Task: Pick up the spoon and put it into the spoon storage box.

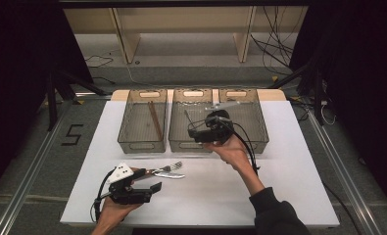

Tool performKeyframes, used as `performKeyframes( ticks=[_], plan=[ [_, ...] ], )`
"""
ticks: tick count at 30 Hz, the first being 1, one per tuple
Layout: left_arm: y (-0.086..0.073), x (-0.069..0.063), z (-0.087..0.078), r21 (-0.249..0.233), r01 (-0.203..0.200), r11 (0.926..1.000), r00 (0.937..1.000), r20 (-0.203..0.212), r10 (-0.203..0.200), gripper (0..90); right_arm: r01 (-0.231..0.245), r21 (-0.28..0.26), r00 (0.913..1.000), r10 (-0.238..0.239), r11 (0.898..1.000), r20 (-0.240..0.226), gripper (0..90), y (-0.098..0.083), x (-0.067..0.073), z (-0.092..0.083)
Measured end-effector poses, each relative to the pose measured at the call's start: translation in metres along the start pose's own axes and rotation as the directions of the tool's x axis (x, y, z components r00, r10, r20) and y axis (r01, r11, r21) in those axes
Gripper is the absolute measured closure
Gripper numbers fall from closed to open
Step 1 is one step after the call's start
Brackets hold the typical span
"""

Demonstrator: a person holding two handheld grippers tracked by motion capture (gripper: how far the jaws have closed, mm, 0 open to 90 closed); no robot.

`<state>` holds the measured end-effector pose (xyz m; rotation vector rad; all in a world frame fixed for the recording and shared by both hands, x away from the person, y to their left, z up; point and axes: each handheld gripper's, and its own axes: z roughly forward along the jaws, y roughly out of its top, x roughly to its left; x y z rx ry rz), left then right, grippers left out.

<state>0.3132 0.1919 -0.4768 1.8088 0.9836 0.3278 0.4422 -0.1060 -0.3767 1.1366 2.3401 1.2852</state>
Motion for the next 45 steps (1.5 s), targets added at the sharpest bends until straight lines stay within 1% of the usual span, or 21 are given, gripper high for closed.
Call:
performKeyframes(
  ticks=[7,8,13,15,18,19,20,21,22,24,27,28,31,34,36,38,40,42,45],
  plan=[
    [0.001,0.001,-0.001,-0.008,0.004,1.0,1.0,-0.006,-0.004,16.0,0.002,-0.053,0.9995,-0.004,0.999,-0.032,24.4,-0.029,0.006,-0.024],
    [0.001,0.001,-0.001,-0.011,0.008,0.9999,0.9999,-0.008,-0.008,16.0,0.003,-0.057,0.9993,-0.005,0.998,-0.036,24.3,-0.032,0.007,-0.026],
    [0.004,0.002,-0.002,0.003,-0.011,0.9999,0.9998,-0.017,0.012,16.1,0.025,-0.068,0.9981,-0.029,0.997,-0.055,24.2,-0.05,0.012,-0.036],
    [0.006,0.003,-0.003,0.007,-0.018,0.9998,0.9995,-0.028,0.018,16.1,0.039,-0.064,0.9974,-0.043,0.997,-0.059,24.0,-0.057,0.013,-0.039],
    [0.009,0.006,-0.004,0.023,-0.029,0.9993,0.9989,-0.037,0.03,16.1,0.048,-0.065,0.9957,-0.053,0.997,-0.076,23.7,-0.067,0.015,-0.044],
    [0.01,0.007,-0.004,0.024,-0.023,0.9995,0.9991,-0.034,0.024,16.0,0.051,-0.066,0.9952,-0.056,0.997,-0.081,23.6,-0.07,0.016,-0.046],
    [0.011,0.008,-0.004,0.034,-0.028,0.999,0.9991,-0.031,0.029,16.0,0.053,-0.07,0.9946,-0.059,0.996,-0.085,23.5,-0.072,0.017,-0.047],
    [0.012,0.008,-0.004,0.036,-0.025,0.999,0.9992,-0.03,0.026,16.1,0.054,-0.074,0.994,-0.06,0.996,-0.092,23.5,-0.075,0.017,-0.049],
    [0.013,0.008,-0.003,0.046,-0.028,0.9986,0.9991,-0.032,0.029,16.1,0.054,-0.078,0.9935,-0.061,0.996,-0.096,23.5,-0.078,0.018,-0.051],
    [0.015,0.01,-0.002,0.075,-0.047,0.9961,0.9981,-0.037,0.05,16.1,0.055,-0.085,0.9927,-0.063,0.995,-0.103,23.5,-0.083,0.019,-0.054],
    [0.02,0.014,-0.003,0.107,-0.049,0.9931,0.9978,-0.039,0.054,16.1,0.057,-0.096,0.9921,-0.067,0.994,-0.106,23.4,-0.09,0.02,-0.059],
    [0.022,0.016,-0.003,0.122,-0.049,0.9913,0.9977,-0.042,0.054,16.2,0.057,-0.1,0.9921,-0.068,0.993,-0.106,23.4,-0.092,0.02,-0.06],
    [0.027,0.02,-0.003,0.162,-0.069,0.9843,0.9952,-0.058,0.079,16.5,0.065,-0.108,0.9919,-0.076,0.992,-0.102,23.4,-0.099,0.021,-0.063],
    [0.032,0.025,-0.002,0.197,-0.065,0.9782,0.9953,-0.058,0.078,16.8,0.063,-0.106,0.9919,-0.074,0.992,-0.103,23.4,-0.106,0.02,-0.064],
    [0.035,0.028,0.0,0.226,-0.071,0.9714,0.9944,-0.06,0.087,17.3,0.058,-0.098,0.9923,-0.069,0.993,-0.103,23.4,-0.111,0.019,-0.064],
    [0.038,0.029,0.003,0.252,-0.087,0.9639,0.9909,-0.078,0.11,17.3,0.06,-0.098,0.9929,-0.069,0.993,-0.097,23.3,-0.115,0.018,-0.066],
    [0.04,0.032,0.004,0.275,-0.085,0.9578,0.9913,-0.073,0.109,17.4,0.056,-0.097,0.9934,-0.065,0.994,-0.094,23.1,-0.118,0.016,-0.068],
    [0.042,0.033,0.005,0.296,-0.087,0.9514,0.991,-0.072,0.113,17.5,0.042,-0.104,0.9939,-0.052,0.994,-0.097,23.1,-0.12,0.014,-0.07],
    [0.042,0.034,0.006,0.324,-0.096,0.9411,0.9898,-0.069,0.125,17.9,0.042,-0.114,0.9945,-0.052,0.993,-0.09,23.1,-0.122,0.012,-0.074]
  ],
)
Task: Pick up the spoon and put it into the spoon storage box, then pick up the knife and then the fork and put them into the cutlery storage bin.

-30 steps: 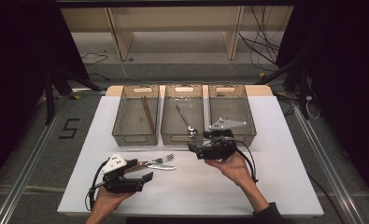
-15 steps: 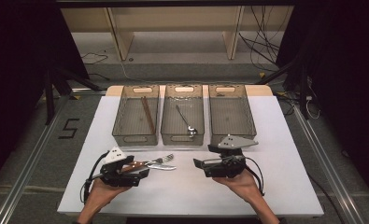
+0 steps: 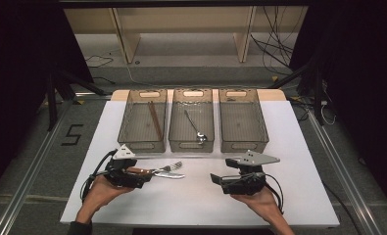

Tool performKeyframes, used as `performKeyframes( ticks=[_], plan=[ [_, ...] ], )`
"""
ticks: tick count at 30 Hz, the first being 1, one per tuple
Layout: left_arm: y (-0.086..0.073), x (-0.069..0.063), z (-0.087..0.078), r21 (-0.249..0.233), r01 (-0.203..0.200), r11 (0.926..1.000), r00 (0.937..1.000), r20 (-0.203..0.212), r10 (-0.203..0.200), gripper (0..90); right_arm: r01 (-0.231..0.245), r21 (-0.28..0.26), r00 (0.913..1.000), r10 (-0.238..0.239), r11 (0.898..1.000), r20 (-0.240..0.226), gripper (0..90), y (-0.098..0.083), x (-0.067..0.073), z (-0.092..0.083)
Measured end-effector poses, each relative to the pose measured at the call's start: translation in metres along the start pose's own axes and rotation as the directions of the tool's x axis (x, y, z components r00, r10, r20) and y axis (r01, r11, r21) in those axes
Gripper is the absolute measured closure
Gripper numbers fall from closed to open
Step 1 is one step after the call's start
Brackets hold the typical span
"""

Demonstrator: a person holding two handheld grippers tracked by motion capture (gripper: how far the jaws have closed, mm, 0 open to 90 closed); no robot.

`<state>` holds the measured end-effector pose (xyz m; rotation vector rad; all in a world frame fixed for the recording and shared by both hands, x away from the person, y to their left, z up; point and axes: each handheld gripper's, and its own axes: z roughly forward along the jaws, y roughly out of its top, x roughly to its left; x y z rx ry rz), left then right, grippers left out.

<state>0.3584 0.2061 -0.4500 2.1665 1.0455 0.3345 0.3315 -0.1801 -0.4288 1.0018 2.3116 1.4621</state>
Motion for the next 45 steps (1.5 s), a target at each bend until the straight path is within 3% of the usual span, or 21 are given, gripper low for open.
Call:
performKeyframes(
  ticks=[16,29,37,45],
  plan=[
    [0.003,0.0,0.007,0.114,-0.05,0.9922,0.9985,-0.017,0.053,21.9,-0.015,-0.02,0.9999,0.015,1.0,0.005,21.5,-0.011,-0.001,-0.009],
    [0.006,0.002,0.011,0.205,-0.111,0.9724,0.9931,-0.014,0.116,33.1,-0.026,-0.009,0.9997,0.026,1.0,0.0,20.9,-0.018,-0.003,-0.01],
    [0.003,0.006,0.012,0.213,-0.128,0.9687,0.991,-0.011,0.133,40.6,-0.023,0.005,0.9997,0.023,1.0,0.007,21.7,-0.019,-0.003,-0.008],
    [0.001,0.005,0.021,0.24,-0.18,0.9539,0.9817,-0.017,0.19,44.4,-0.025,0.01,0.9997,0.025,1.0,0.002,22.3,-0.019,-0.002,-0.007]
  ],
)
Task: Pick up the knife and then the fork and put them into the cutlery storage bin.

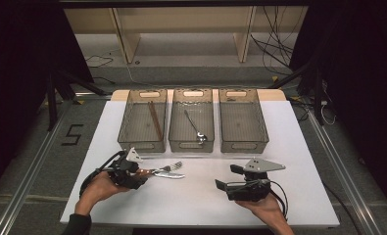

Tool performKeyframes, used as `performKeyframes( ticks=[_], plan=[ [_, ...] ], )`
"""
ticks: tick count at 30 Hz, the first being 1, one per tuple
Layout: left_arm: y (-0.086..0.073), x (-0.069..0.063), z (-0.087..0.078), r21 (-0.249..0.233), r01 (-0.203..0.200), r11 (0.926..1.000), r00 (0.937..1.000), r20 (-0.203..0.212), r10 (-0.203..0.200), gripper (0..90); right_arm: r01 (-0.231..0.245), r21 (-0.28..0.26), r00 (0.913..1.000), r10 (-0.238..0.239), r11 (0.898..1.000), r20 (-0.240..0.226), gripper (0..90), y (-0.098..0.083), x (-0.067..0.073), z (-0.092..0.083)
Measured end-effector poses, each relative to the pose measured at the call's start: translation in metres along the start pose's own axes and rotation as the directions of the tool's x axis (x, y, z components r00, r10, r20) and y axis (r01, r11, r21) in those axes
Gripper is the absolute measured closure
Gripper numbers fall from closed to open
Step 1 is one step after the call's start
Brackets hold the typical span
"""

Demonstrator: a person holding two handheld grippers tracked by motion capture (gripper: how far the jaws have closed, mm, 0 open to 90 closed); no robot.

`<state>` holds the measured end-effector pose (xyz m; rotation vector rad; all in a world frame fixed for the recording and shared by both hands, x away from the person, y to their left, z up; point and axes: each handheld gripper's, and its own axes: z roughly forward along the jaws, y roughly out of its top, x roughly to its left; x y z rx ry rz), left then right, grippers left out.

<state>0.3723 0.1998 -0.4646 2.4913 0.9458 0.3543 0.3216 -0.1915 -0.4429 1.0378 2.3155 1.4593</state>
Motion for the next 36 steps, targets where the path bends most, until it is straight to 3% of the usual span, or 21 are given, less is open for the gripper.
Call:
performKeyframes(
  ticks=[10,15,23,27,36],
  plan=[
    [-0.0036,0.0019,0.0065,0.033,-0.031,0.9989,0.9995,-0.007,0.032,59.3,-0.001,0.005,1.0,0.001,1.0,0.003,23.1,0.0,-0.0003,0.0003],
    [-0.004,0.0014,0.0076,0.046,-0.057,0.9973,0.9982,0.017,0.057,62.6,0.002,0.014,1.0,-0.002,1.0,0.006,23.4,-0.0002,-0.0006,0.0011],
    [-0.0054,0.0055,0.0081,0.039,-0.057,0.9976,0.9956,0.076,0.054,71.0,0.002,0.019,0.9999,-0.003,1.0,0.014,23.8,-0.0001,-0.001,0.0025],
    [-0.005,0.0037,0.0067,0.044,-0.114,0.9925,0.9907,0.08,0.11,74.7,0.002,0.019,0.9999,-0.003,1.0,0.016,23.8,0.0002,-0.0011,0.002],
    [-0.001,-0.0005,-0.0013,-0.009,-0.076,0.997,0.9929,0.09,0.077,75.8,0.005,0.007,0.9999,-0.005,1.0,0.014,23.8,0.0012,-0.0004,0.0]
  ],
)
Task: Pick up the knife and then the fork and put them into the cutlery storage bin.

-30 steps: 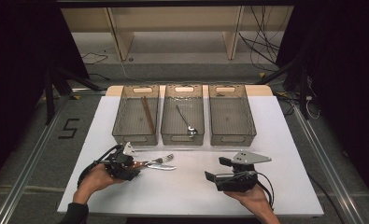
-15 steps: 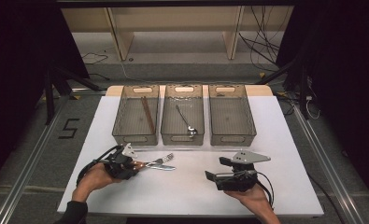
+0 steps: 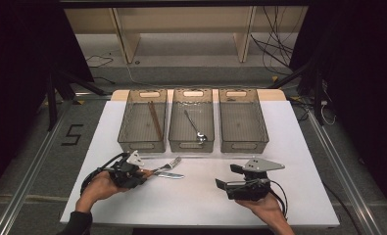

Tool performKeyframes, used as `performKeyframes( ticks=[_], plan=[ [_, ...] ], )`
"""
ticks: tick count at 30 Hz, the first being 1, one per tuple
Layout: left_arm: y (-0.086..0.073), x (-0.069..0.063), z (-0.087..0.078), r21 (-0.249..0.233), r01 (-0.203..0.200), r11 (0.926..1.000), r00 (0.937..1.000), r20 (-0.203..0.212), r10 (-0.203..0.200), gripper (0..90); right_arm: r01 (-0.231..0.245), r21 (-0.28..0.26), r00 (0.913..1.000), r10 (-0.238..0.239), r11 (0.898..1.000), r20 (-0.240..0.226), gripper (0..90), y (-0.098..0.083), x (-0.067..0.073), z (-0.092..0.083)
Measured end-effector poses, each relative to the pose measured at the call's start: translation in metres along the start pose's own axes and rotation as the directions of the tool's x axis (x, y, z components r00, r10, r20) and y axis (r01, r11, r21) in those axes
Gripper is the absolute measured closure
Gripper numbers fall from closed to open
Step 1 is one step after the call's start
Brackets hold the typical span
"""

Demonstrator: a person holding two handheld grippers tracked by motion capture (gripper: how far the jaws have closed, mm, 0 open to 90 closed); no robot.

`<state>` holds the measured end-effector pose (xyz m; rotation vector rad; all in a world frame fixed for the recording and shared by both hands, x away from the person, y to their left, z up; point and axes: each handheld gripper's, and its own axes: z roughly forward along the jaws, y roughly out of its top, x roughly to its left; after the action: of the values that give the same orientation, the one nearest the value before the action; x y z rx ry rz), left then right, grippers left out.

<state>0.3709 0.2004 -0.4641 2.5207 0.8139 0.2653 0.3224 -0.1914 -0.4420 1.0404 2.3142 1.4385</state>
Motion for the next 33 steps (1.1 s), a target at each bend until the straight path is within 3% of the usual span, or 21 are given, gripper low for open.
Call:
performKeyframes(
  ticks=[3,6,11,20,27,30,33],
  plan=[
    [0.005,-0.004,-0.006,-0.029,0.014,0.9995,0.9999,0.009,-0.014,75.9,0.002,-0.012,1.0,-0.002,1.0,-0.003,23.8,0.001,0.001,-0.001],
    [0.012,-0.012,-0.012,-0.049,-0.001,0.9988,0.9998,0.022,0.002,75.8,0.016,-0.023,0.9998,-0.016,1.0,-0.008,23.8,0.002,0.005,-0.002],
    [0.025,-0.025,-0.016,-0.08,-0.009,0.9968,0.9975,0.069,0.015,75.8,0.086,-0.039,0.9961,-0.087,0.995,-0.014,23.5,0.006,0.015,-0.004],
    [0.056,-0.049,-0.015,-0.069,-0.094,0.9932,0.9859,0.132,0.102,75.8,0.203,-0.059,0.978,-0.206,0.977,-0.034,22.9,0.014,0.041,-0.001],
    [0.079,-0.059,-0.013,-0.087,-0.123,0.9886,0.9772,0.163,0.136,75.8,0.291,-0.051,0.9563,-0.292,0.955,-0.018,23.0,0.016,0.052,0.005],
    [0.082,-0.065,-0.01,-0.081,-0.145,0.9861,0.9704,0.183,0.158,75.8,0.345,-0.033,0.9386,-0.345,0.938,0.015,24.6,0.014,0.056,0.009],
    [0.082,-0.069,-0.007,-0.067,-0.146,0.987,0.9683,0.195,0.157,75.8,0.393,-0.009,0.919,-0.393,0.919,0.037,27.0,0.011,0.06,0.015]
  ],
)
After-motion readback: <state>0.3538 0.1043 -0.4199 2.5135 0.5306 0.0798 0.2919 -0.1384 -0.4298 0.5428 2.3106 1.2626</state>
